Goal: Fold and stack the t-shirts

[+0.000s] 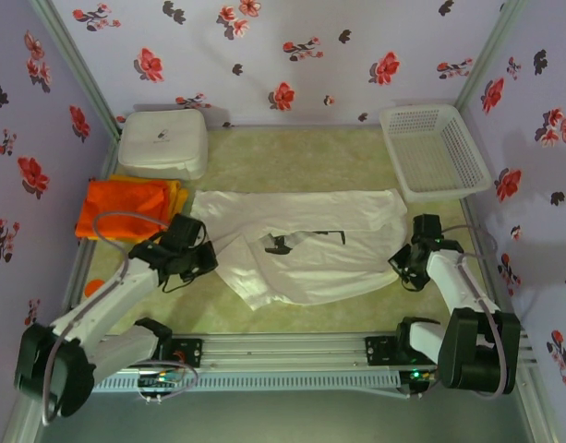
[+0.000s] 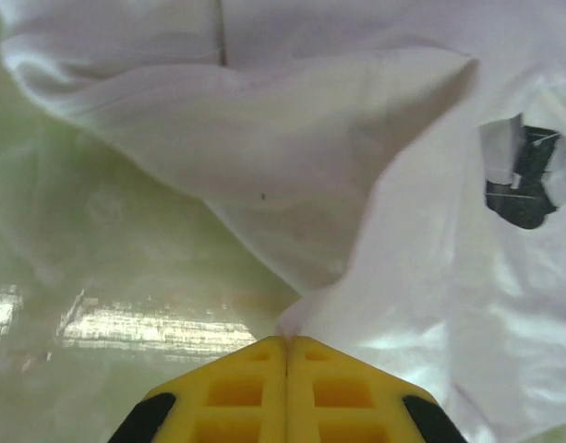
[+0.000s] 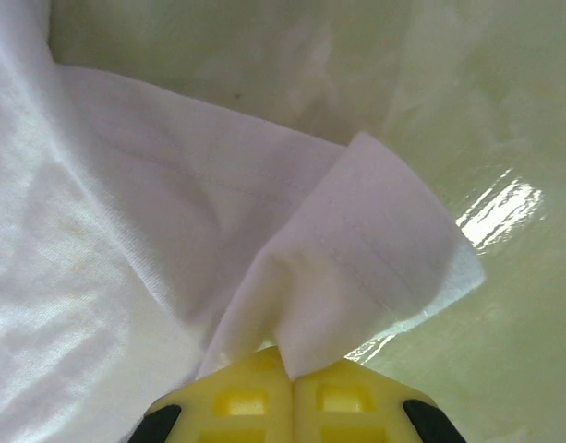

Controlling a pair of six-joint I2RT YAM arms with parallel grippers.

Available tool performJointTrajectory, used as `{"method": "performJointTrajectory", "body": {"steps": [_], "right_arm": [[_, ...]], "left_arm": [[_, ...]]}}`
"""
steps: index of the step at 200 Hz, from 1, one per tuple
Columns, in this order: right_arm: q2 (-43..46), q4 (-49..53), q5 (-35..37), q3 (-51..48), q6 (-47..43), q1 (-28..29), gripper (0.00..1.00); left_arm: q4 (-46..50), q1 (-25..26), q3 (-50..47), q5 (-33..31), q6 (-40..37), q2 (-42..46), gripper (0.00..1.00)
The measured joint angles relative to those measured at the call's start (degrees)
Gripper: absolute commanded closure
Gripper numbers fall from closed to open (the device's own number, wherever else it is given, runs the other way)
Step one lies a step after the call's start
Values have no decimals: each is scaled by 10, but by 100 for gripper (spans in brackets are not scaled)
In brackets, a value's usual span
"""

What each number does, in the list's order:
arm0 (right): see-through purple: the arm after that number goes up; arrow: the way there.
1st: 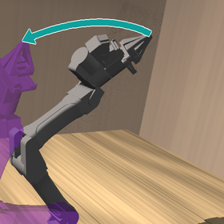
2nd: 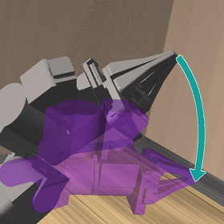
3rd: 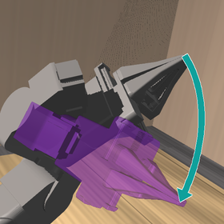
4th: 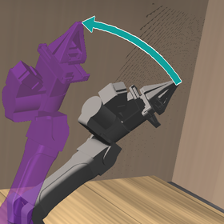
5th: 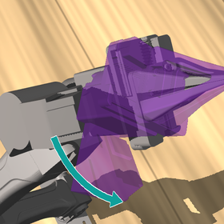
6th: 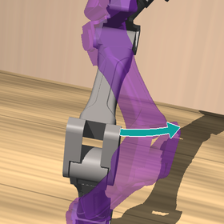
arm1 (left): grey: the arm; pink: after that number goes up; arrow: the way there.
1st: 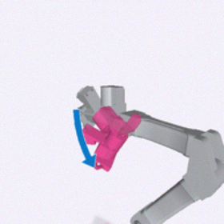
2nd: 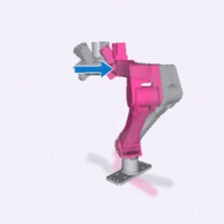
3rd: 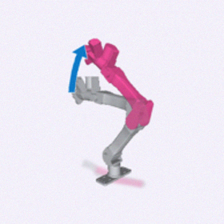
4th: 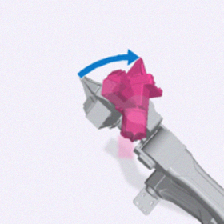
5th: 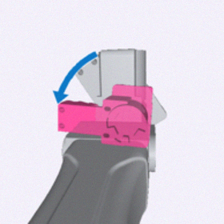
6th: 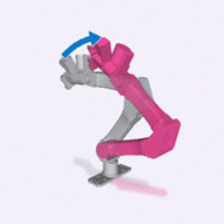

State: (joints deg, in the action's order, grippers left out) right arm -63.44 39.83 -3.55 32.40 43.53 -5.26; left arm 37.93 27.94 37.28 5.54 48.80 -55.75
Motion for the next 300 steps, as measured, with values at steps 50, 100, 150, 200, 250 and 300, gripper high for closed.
{"method": "performJointTrajectory", "body": {"steps": [50, 100, 150, 200, 250, 300], "right_arm": [[38, 23, 20, -6, 0, 0, 100], [52, 44, 21, -2, 0, 0, 100], [23, 64, 21, 63, -25, 0, 100], [-53, 63, 19, 117, -59, 0, 100], [-156, 46, 16, 181, -91, 10, 100], [-243, 37, -2, 241, -108, 30, 100]], "left_arm": [[65, 48, -2, 1, 94, 131, 100], [85, 65, 15, -1, 143, 171, 100], [87, 66, 138, -24, 132, 133, 100], [86, 36, 200, -54, 74, 54, 100], [87, -19, 209, -62, 22, 6, 100], [86, -48, 224, -66, -9, -14, 100]]}}
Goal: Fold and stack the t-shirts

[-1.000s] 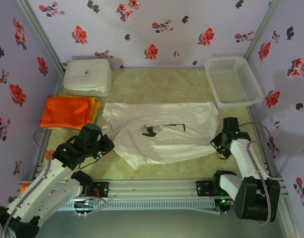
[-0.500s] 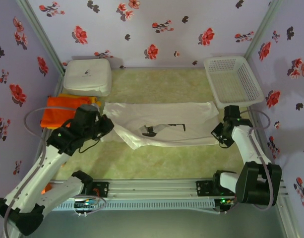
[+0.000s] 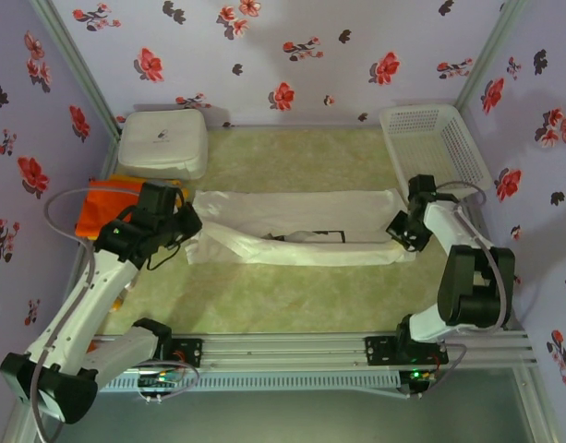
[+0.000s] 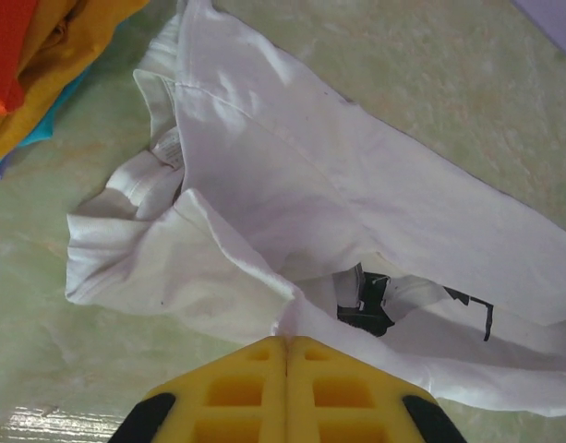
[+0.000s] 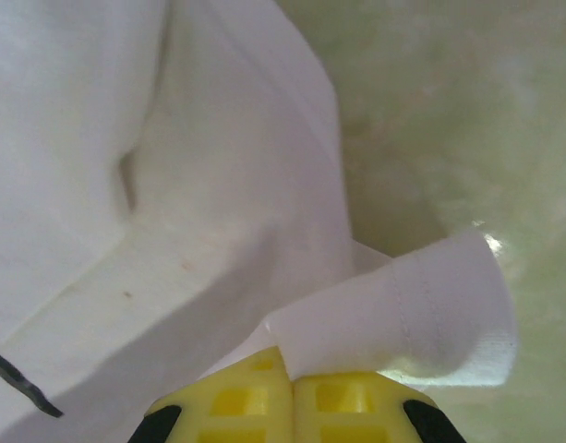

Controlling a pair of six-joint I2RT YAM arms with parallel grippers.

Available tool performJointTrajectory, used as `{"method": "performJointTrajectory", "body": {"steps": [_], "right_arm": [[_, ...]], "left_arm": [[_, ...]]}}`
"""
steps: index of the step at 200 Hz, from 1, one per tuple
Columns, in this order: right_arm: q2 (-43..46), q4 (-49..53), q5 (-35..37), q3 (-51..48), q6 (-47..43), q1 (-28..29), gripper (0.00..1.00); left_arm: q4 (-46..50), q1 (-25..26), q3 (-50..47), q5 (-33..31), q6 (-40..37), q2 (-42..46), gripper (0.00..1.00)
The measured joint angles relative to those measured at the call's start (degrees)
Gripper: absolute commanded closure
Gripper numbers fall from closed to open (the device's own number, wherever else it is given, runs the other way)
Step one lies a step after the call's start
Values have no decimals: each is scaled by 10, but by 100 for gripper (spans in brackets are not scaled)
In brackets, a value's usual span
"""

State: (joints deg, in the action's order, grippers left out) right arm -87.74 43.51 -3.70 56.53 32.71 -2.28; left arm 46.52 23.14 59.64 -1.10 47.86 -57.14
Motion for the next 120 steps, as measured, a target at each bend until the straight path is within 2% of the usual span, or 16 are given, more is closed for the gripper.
{"method": "performJointTrajectory", "body": {"steps": [69, 86, 99, 120], "right_arm": [[-74, -3, -8, 58, -11, 30, 100], [-83, -2, -7, 64, -13, 30, 97], [-92, 1, -4, 73, -15, 31, 91], [-101, 3, 2, 85, -23, 31, 71]], "left_arm": [[-2, -30, 1, -3, -27, -27, 100], [-3, -40, 2, -4, -35, -36, 100], [-4, -45, 5, -4, -40, -45, 100], [-7, -48, 15, -4, -48, -60, 100]]}}
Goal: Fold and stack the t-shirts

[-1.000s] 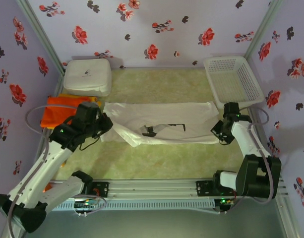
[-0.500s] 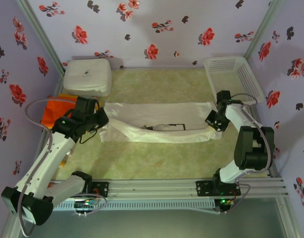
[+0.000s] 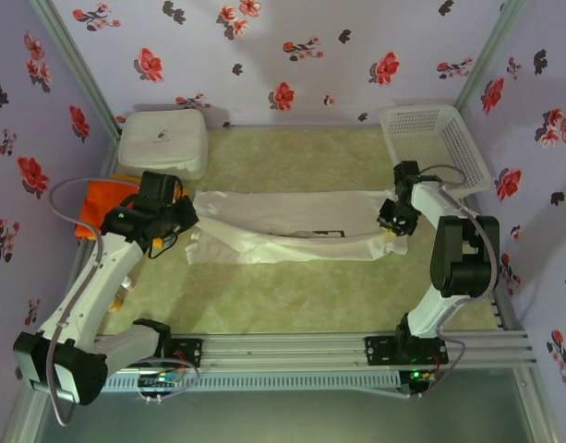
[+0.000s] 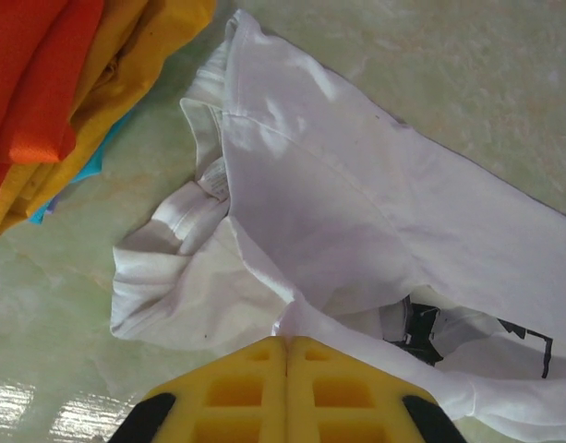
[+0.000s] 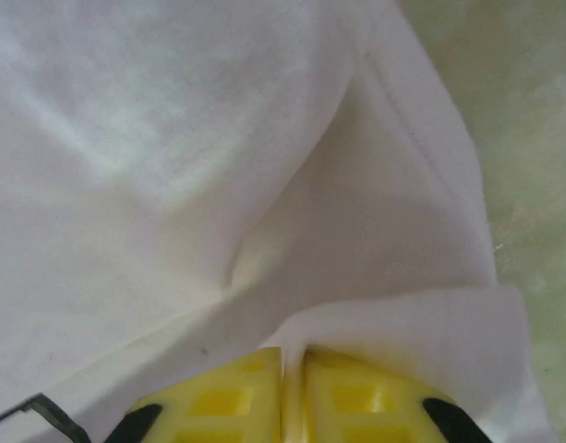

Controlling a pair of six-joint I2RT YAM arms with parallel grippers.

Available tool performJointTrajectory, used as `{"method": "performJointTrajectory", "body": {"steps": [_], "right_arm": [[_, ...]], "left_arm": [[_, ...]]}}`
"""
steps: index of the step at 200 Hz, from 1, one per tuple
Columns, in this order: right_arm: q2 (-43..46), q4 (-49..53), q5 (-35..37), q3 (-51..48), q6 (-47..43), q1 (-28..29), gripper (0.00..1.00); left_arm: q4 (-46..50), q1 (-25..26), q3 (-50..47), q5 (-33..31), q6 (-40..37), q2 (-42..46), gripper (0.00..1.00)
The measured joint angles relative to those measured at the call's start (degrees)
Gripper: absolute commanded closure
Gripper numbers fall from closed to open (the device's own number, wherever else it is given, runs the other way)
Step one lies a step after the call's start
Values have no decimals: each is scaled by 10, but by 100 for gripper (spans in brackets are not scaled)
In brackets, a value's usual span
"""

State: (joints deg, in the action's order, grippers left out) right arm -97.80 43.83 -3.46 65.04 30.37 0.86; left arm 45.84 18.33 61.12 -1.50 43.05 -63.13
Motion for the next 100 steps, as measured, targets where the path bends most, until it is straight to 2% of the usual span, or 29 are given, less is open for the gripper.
{"method": "performJointTrajectory", "body": {"steps": [27, 59, 64, 90, 100], "right_arm": [[2, 0, -2, 5, -7, 3, 53], [24, -1, -26, 5, -15, 7, 40], [31, -1, -32, 5, -15, 9, 35], [64, -3, -52, 4, -14, 15, 23], [78, -6, -57, -1, -15, 17, 21]], "left_arm": [[-11, 0, 5, 0, -4, -16, 100], [-20, 0, 5, 2, -4, -32, 100], [-21, 0, 5, 2, -4, -35, 100], [-27, 0, 5, 2, -4, -46, 100], [-30, 0, 5, 2, -4, -52, 100]]}}
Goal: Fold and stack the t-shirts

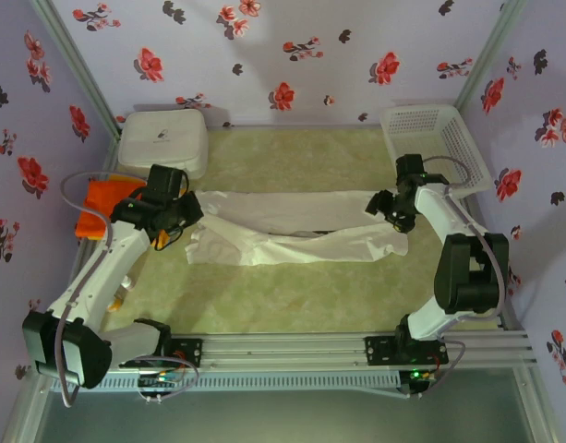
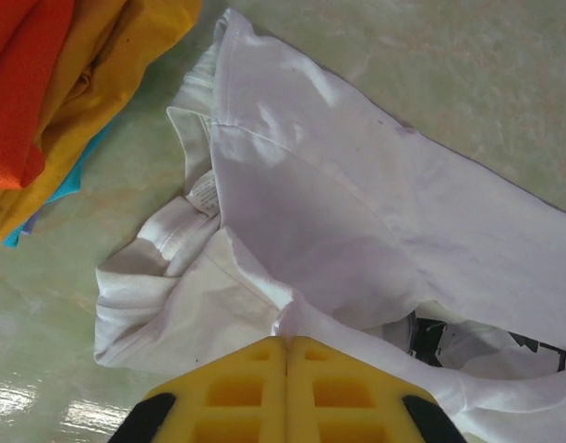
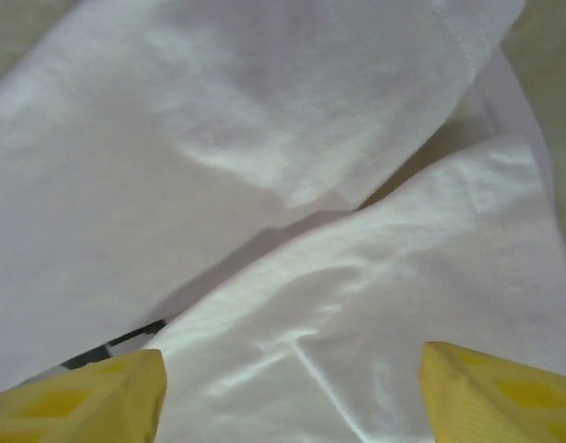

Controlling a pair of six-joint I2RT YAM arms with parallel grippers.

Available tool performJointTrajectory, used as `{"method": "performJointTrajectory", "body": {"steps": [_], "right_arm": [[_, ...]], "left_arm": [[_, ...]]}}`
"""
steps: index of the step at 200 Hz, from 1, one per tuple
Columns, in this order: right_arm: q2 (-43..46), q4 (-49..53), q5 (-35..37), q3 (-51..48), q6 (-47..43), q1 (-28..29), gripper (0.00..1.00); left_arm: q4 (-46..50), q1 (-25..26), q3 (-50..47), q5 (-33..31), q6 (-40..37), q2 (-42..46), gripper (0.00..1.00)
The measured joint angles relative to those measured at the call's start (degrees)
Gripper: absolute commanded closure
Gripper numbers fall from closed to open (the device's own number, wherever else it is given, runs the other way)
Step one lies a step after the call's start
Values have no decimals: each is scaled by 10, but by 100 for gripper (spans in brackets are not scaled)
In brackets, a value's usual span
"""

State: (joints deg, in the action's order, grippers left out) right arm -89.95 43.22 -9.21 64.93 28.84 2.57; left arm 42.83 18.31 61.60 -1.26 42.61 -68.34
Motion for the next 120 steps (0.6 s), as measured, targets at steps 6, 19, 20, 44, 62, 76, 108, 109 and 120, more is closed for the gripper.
{"method": "performJointTrajectory", "body": {"steps": [6, 19, 20, 44, 62, 76, 108, 109, 120], "right_arm": [[8, 0, -2, -4, 0, 1, 21], [24, 0, -4, -12, 0, 2, 20], [24, 0, -4, -12, 0, 2, 20], [40, 1, -5, -25, 0, 2, 20], [46, 1, -5, -39, -2, 2, 19], [48, 2, -5, -50, -2, 2, 19], [50, 4, -5, -59, -4, 2, 19], [50, 4, -5, -59, -4, 2, 19], [51, 3, -5, -59, -4, 2, 19]], "left_arm": [[-3, 0, 0, 0, 0, -3, 100], [-8, 0, 0, 0, 0, -14, 100], [-9, 0, 0, 0, 0, -14, 100], [-14, 0, 13, 0, 0, -43, 100], [-23, 0, 29, 0, 0, -68, 100], [-26, -1, 43, 3, 0, -87, 100], [-37, -1, 83, 4, -3, -140, 100], [-37, -1, 85, 4, -3, -142, 100], [-38, -1, 103, 4, -6, -162, 100]]}}
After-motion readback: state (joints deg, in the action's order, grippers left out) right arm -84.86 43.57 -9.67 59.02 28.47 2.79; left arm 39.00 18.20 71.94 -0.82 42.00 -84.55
